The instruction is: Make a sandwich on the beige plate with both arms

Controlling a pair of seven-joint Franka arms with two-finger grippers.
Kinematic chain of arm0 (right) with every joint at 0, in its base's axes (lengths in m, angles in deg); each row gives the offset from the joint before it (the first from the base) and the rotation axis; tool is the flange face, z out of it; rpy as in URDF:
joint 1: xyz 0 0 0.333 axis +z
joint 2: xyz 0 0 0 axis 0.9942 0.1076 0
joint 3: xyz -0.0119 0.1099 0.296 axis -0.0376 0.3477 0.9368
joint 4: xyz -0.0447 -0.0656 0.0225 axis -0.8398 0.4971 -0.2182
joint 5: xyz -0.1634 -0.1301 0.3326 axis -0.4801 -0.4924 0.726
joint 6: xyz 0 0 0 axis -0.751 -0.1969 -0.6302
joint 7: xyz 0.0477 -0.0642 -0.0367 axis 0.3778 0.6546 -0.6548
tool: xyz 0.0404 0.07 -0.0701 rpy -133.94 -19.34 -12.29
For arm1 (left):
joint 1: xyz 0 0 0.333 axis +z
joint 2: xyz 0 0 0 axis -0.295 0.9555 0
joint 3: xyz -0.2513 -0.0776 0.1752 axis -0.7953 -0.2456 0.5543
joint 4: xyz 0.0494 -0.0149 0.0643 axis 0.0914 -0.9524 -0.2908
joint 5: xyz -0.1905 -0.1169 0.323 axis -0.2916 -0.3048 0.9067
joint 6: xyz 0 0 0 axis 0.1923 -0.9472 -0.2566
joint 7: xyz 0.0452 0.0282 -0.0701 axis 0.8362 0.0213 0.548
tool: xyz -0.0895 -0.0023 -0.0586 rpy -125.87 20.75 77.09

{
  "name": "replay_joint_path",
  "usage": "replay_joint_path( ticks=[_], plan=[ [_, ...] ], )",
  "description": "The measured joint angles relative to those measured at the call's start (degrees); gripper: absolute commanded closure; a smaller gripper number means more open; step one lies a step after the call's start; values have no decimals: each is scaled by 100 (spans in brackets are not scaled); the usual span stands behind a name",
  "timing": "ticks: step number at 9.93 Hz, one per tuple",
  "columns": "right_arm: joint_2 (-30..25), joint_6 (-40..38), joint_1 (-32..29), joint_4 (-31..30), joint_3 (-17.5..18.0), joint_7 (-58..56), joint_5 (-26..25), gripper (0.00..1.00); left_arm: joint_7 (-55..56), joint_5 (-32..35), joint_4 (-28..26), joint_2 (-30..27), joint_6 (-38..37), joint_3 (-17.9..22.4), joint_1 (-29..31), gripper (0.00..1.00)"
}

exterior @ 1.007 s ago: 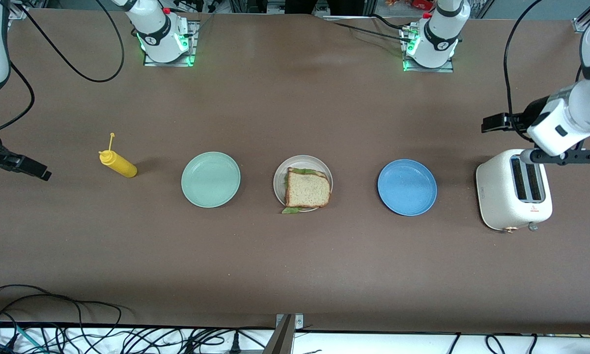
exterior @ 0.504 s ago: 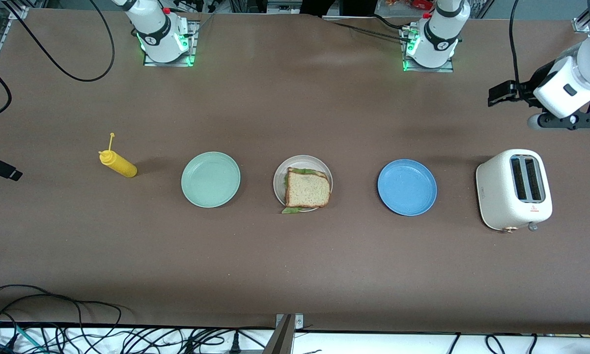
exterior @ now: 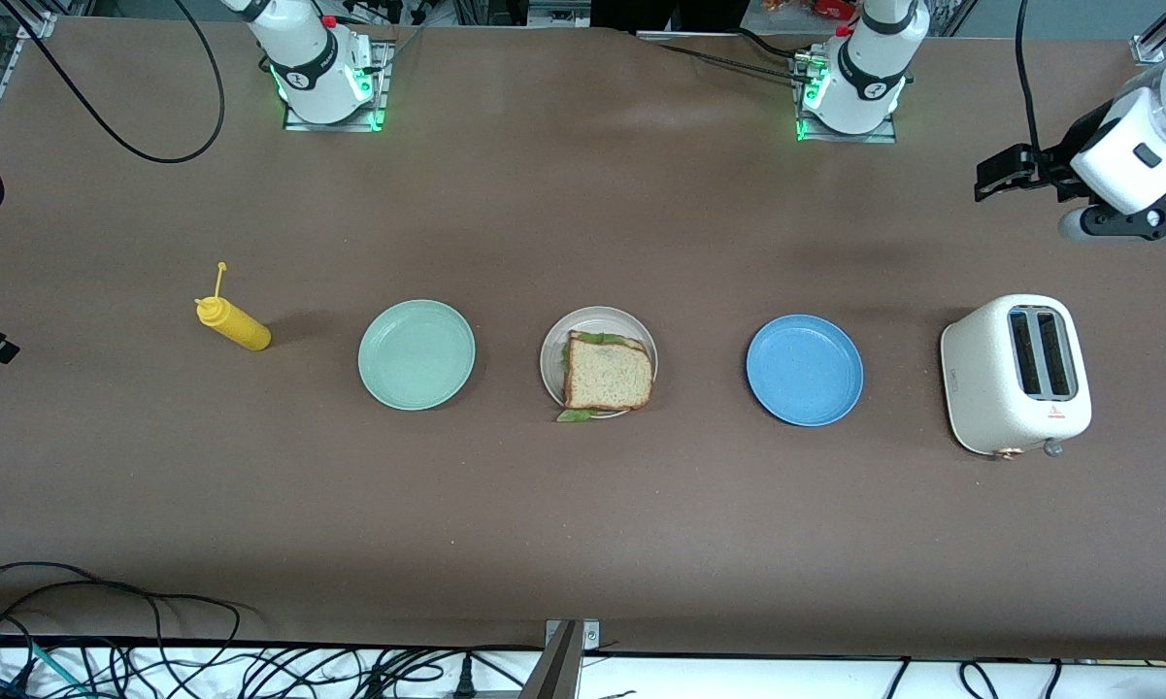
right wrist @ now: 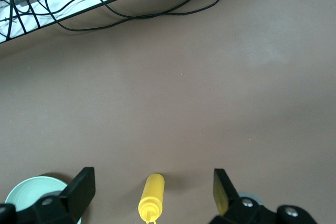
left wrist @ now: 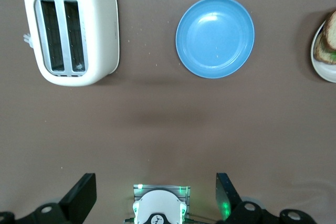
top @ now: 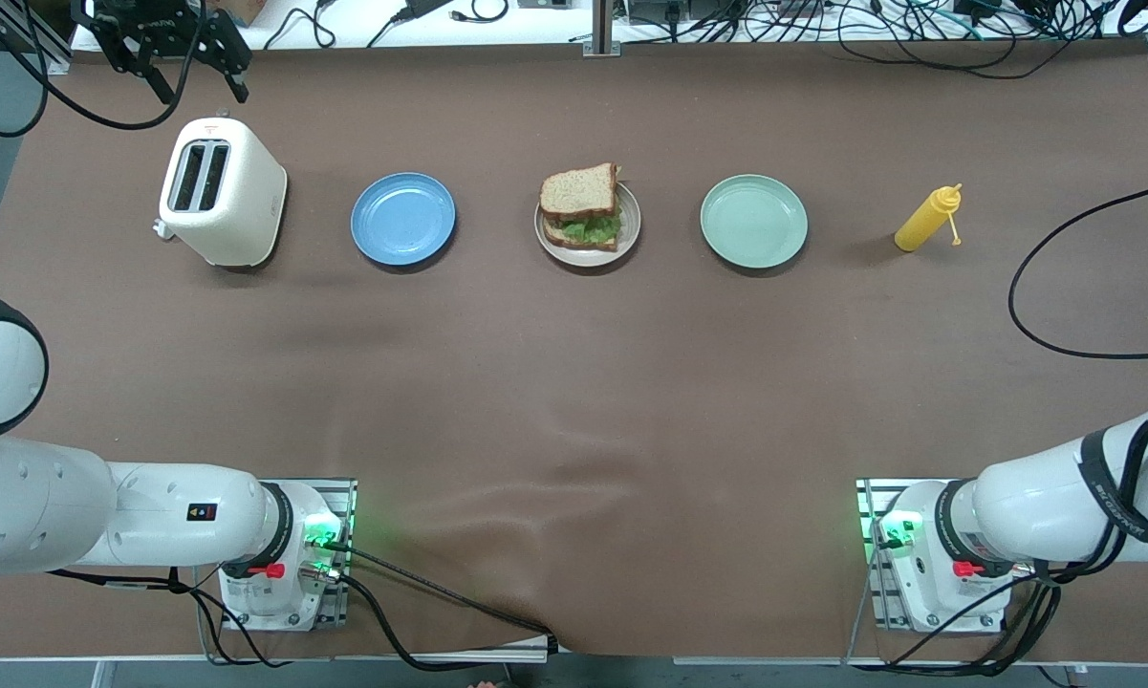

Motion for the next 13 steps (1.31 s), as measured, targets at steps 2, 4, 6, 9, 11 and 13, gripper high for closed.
replay_joint_path(
  ticks=[2,4,6,9,11,13],
  plan=[
    [53,23,0,-1,-1,0,0,0,0,0,119,-6,24,45,4,0],
    [52,45,0,10,-3,2,0,0,0,0,109,26,206,93,24,0],
    [50,187,0,79,-3,3,0,0,0,0,96,66,457,112,40,0],
    [51,221,14,163,5,3,0,0,0,0,97,72,538,111,40,0],
    [57,326,52,163,50,4,6,0,0,0,97,116,544,111,40,0],
    [57,338,116,165,56,4,35,0,0,0,97,191,551,111,41,0]
  ],
)
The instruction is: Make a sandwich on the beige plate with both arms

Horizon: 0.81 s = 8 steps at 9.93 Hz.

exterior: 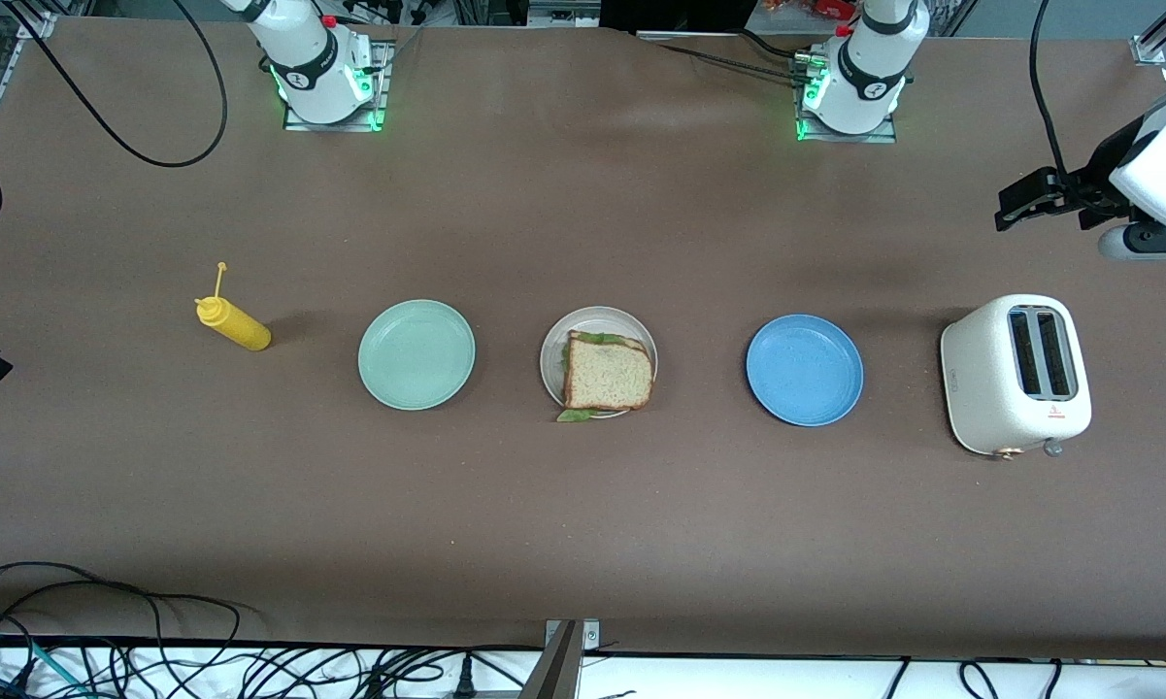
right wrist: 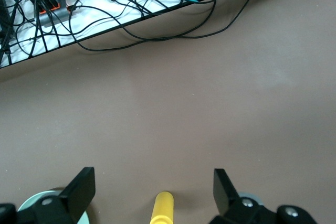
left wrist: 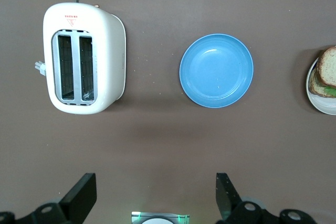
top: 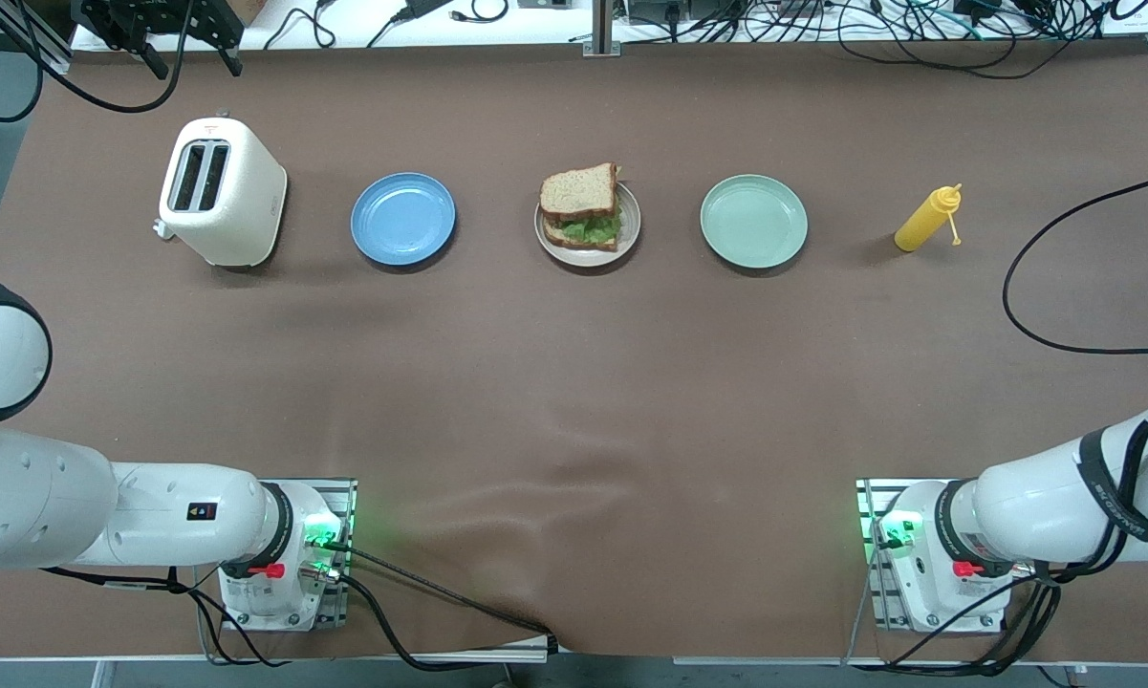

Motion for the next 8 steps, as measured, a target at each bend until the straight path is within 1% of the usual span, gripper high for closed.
replay_joint_path(
  ticks=[2,4,6,8],
  plan=[
    [9,-97,74,-9,24,1,10,0,0,0,0,43,7,0,2,0],
    [98,-498,153,-94,47,9,18,0,0,0,2,72,10,-1,1,0],
    [236,-607,321,-107,51,28,19,0,0,0,3,95,10,-5,0,0],
    [233,-786,334,-73,33,35,19,0,0,1,3,116,10,-5,0,0]
  ],
)
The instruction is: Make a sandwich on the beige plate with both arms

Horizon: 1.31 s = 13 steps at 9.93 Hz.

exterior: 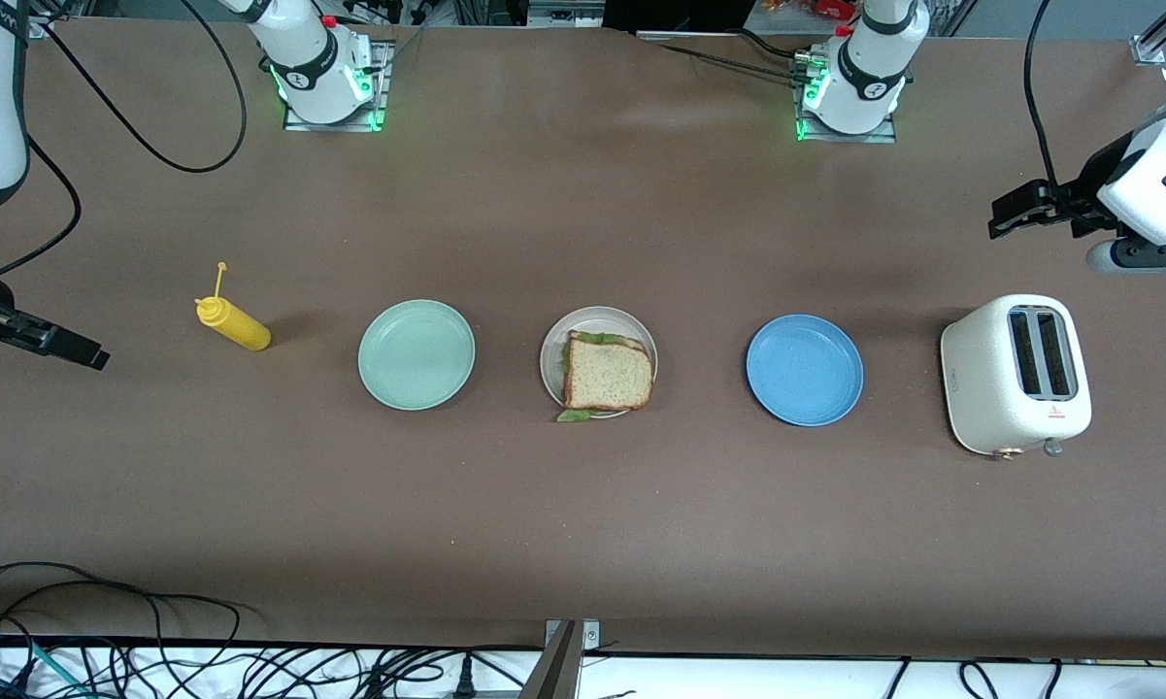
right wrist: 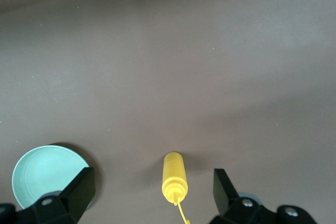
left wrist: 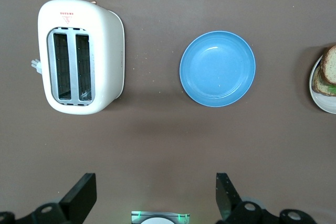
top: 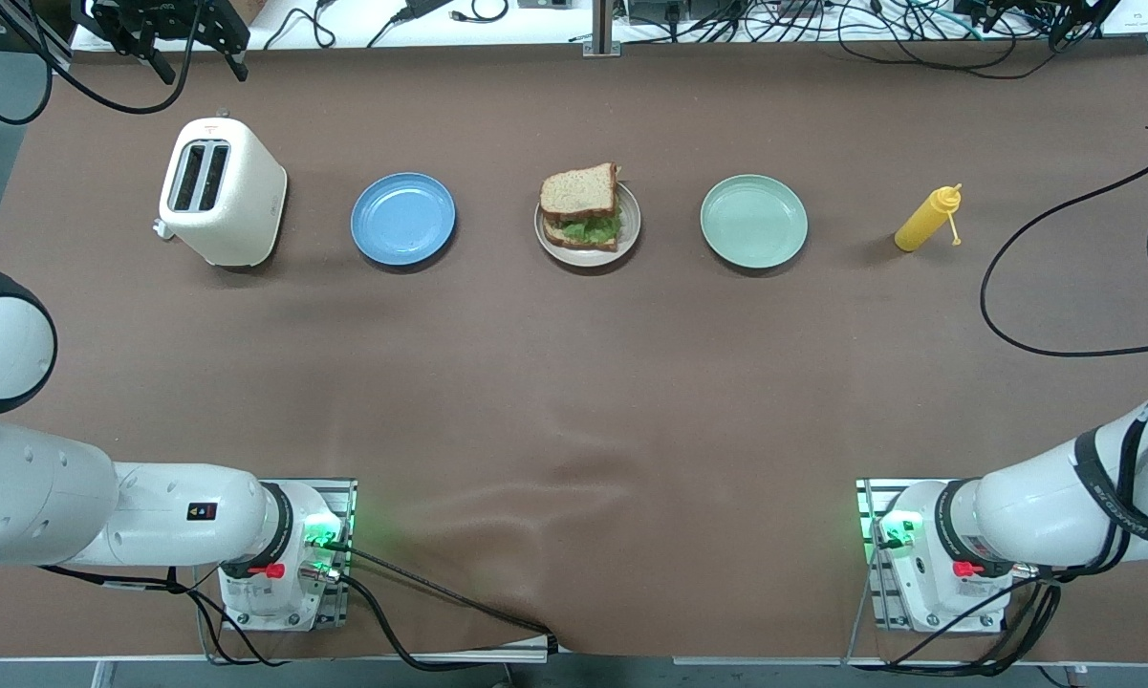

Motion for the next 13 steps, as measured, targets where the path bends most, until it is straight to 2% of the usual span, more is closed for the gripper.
replay_joint_path(
  ticks=[3,5,8,10,13],
  plan=[
    [-11,-105,-25,15,-46,-34,0,0,-141,3,0,32,0,-2,-2,0],
    [-110,-157,-21,37,-44,129,0,0,-733,4,1,44,0,11,58,0],
    [-523,-178,-14,148,-54,293,0,0,-760,4,35,47,3,2,129,0],
    [-748,-180,-18,316,-217,36,-8,0,-760,4,35,68,3,-2,126,0],
    [-654,-195,-11,384,-323,-378,-9,0,-760,4,35,168,10,-9,123,0]
  ],
)
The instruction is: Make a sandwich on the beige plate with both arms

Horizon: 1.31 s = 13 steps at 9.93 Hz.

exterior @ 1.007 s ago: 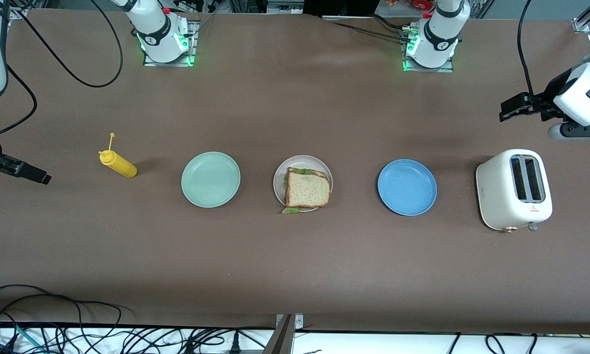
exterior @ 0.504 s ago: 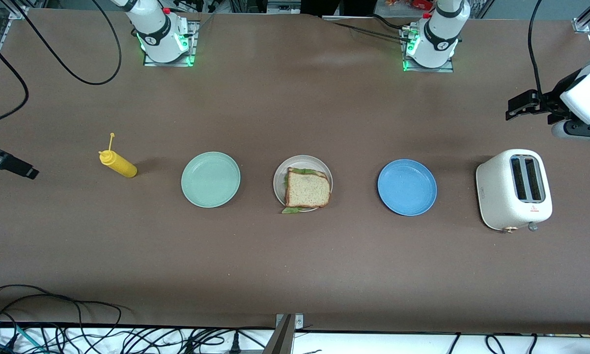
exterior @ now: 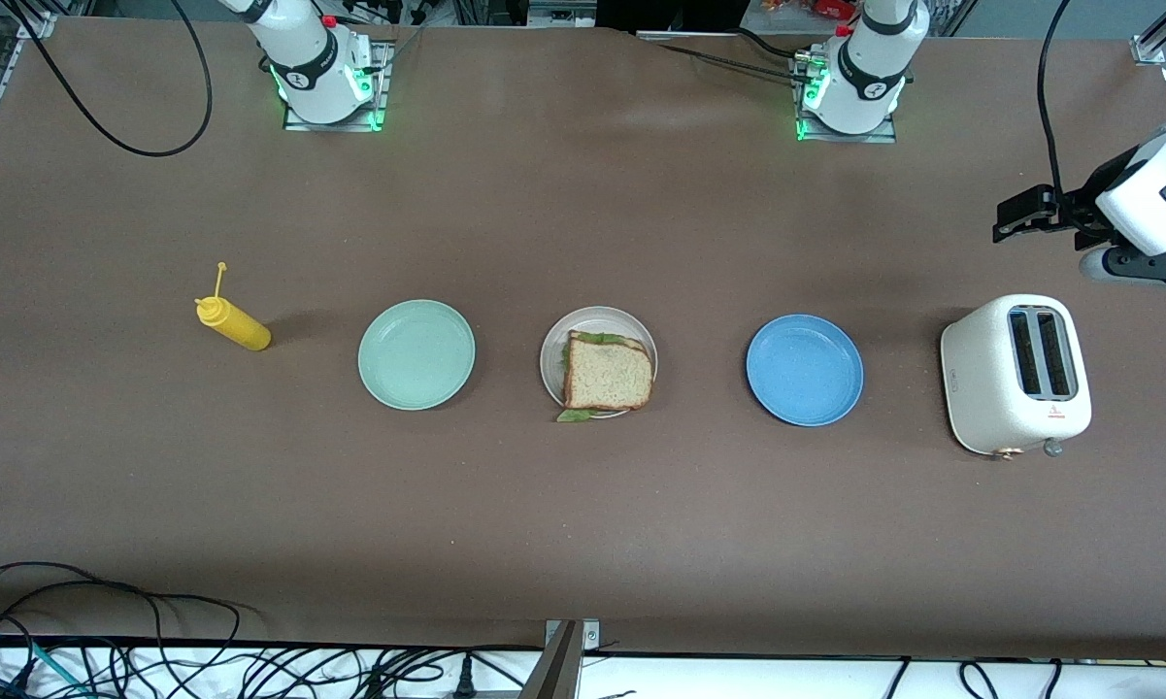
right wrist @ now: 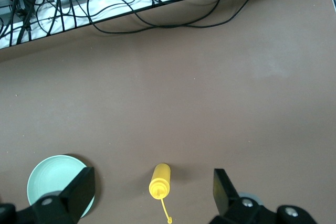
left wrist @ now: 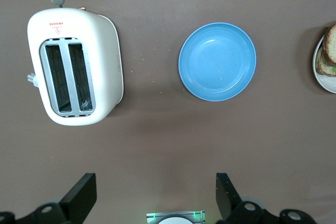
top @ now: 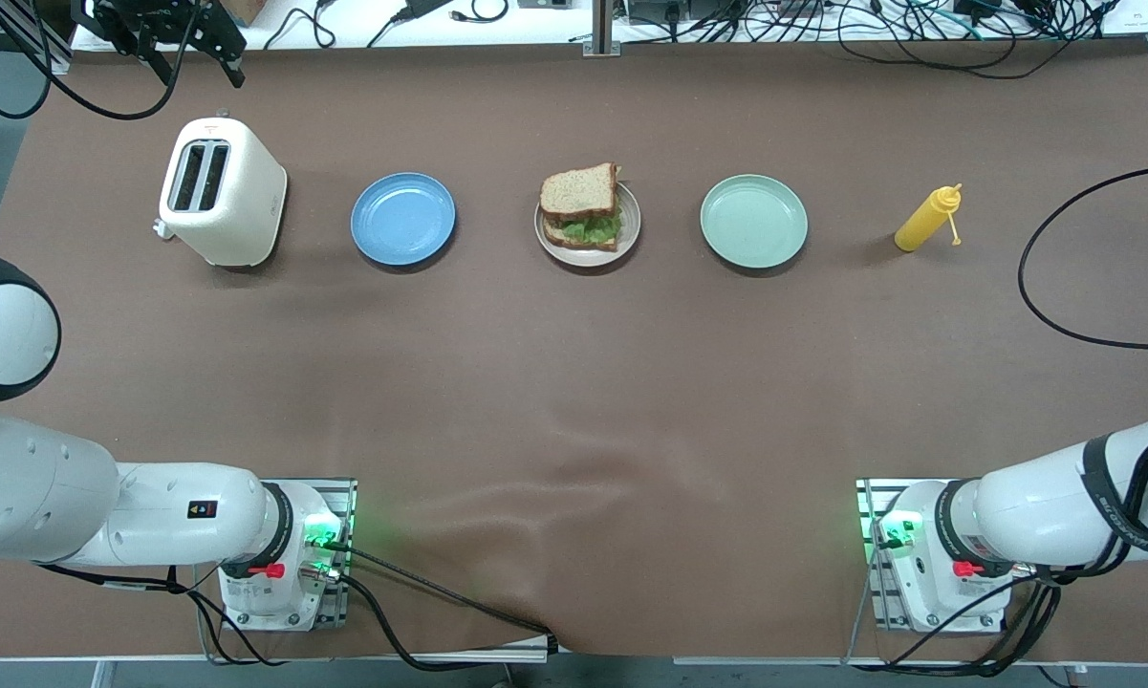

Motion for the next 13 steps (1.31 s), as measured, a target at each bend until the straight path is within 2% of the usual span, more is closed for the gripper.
replay_joint_path(
  ticks=[6,9,13],
  plan=[
    [474,13,7,-12,3,-107,13,0,0,0,82,13,10,23,45,0],
    [985,230,8,-15,8,-111,448,0,0,0,162,15,10,25,64,0],
    [872,218,218,86,21,-40,426,0,0,0,218,16,10,26,66,0]
  ],
)
